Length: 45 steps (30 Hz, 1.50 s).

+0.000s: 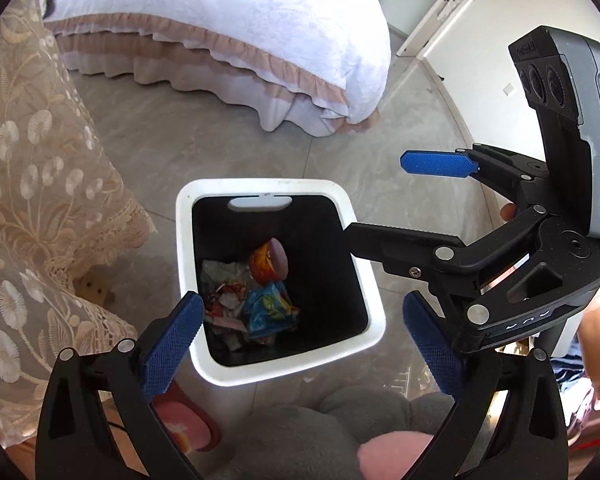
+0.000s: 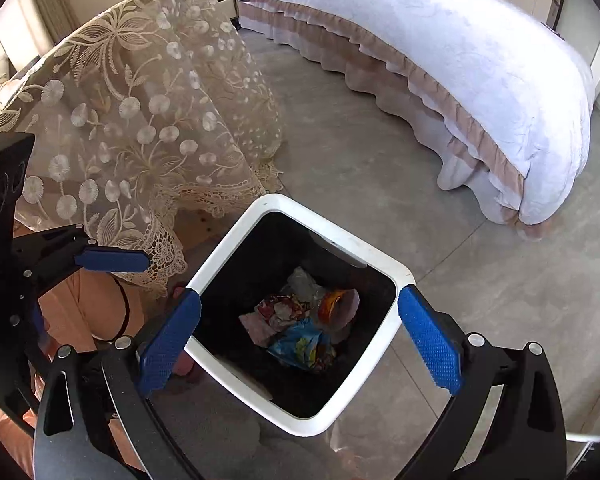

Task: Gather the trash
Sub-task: 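Return both open tools from the bin to the table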

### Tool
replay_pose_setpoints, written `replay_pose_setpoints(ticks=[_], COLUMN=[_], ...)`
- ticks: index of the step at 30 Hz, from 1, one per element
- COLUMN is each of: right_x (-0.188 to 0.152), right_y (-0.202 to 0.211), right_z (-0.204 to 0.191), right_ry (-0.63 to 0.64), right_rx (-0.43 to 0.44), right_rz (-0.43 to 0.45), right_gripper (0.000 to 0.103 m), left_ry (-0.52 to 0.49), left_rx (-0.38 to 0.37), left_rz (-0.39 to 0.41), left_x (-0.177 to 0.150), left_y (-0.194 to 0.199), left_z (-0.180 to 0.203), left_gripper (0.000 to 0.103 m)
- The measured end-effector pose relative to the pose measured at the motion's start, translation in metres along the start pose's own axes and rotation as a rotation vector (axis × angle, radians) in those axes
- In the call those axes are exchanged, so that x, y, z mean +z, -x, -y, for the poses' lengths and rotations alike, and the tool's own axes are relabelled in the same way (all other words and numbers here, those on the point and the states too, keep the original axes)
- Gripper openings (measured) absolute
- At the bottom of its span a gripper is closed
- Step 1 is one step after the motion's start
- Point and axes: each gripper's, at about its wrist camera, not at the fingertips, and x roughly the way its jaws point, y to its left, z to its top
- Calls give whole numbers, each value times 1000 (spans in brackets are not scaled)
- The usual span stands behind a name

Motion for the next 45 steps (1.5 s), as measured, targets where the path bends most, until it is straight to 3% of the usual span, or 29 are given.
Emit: replay_pose_setpoints(ticks=[4, 13, 19, 26, 36, 41, 45], right_x=[6, 26, 51, 80, 118, 134, 147], right_y=[15, 56, 80, 99, 100, 94, 87], right_z=[-10, -44, -71, -121, -209, -251, -284], right_ry=[22, 89, 87, 113, 205, 263, 303], right_rx=[4, 1, 90, 186, 273, 297, 331], right_rz=[38, 191, 279, 367, 375, 370, 362], right_gripper=[98, 98, 98, 98, 98, 98, 98], left_ry=[-19, -117, -83, 33, 180, 282, 370], left_rx=[20, 160, 267, 367, 520, 539, 639], left_rz=[45, 212, 313, 448, 585, 642, 672], left_x=[-1, -18, -32, -56, -100, -124, -141], left_y=[23, 113, 172, 236, 308, 336, 359], left_z=[5, 21, 4, -30, -89, -124, -148], left_gripper=[98, 98, 98, 98, 98, 98, 98])
